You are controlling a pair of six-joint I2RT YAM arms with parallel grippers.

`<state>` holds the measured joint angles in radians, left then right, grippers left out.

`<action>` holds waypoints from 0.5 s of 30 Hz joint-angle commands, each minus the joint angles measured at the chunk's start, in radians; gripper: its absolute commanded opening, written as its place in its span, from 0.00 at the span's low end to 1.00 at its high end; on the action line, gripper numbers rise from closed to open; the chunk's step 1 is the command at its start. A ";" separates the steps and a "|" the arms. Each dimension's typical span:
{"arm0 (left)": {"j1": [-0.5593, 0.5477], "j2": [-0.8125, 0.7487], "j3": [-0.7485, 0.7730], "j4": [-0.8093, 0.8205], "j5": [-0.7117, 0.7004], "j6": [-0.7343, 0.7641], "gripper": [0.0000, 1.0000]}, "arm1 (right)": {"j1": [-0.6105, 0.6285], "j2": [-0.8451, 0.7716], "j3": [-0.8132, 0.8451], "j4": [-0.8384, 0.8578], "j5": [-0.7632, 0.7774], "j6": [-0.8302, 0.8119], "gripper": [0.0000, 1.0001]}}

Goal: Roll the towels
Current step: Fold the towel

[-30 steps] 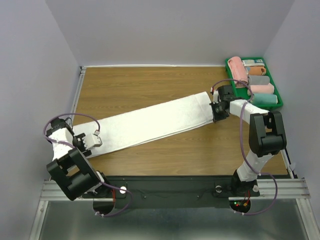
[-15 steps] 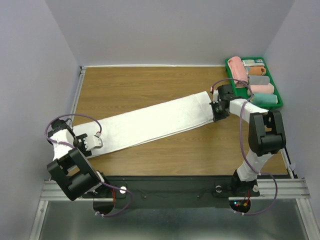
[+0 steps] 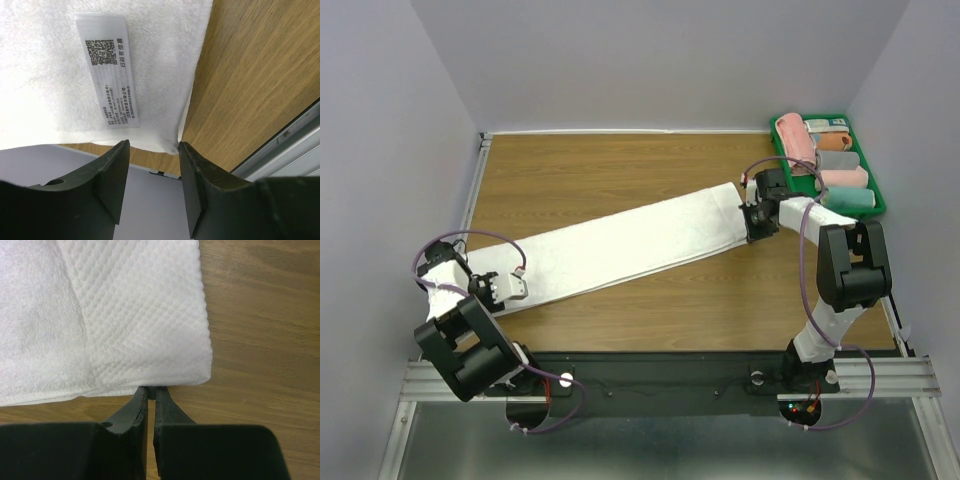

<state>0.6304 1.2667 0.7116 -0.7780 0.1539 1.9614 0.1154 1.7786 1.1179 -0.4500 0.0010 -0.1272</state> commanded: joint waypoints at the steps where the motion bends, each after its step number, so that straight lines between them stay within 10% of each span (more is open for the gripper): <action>1: 0.005 0.002 -0.011 0.010 -0.010 0.024 0.54 | -0.025 0.053 0.002 -0.018 0.068 -0.026 0.00; 15: 0.005 -0.013 -0.052 0.045 0.022 0.037 0.66 | -0.031 0.064 0.000 -0.021 0.057 -0.028 0.01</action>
<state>0.6304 1.2720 0.6853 -0.7357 0.1551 1.9717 0.1093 1.7847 1.1252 -0.4507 -0.0002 -0.1280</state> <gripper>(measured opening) 0.655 0.059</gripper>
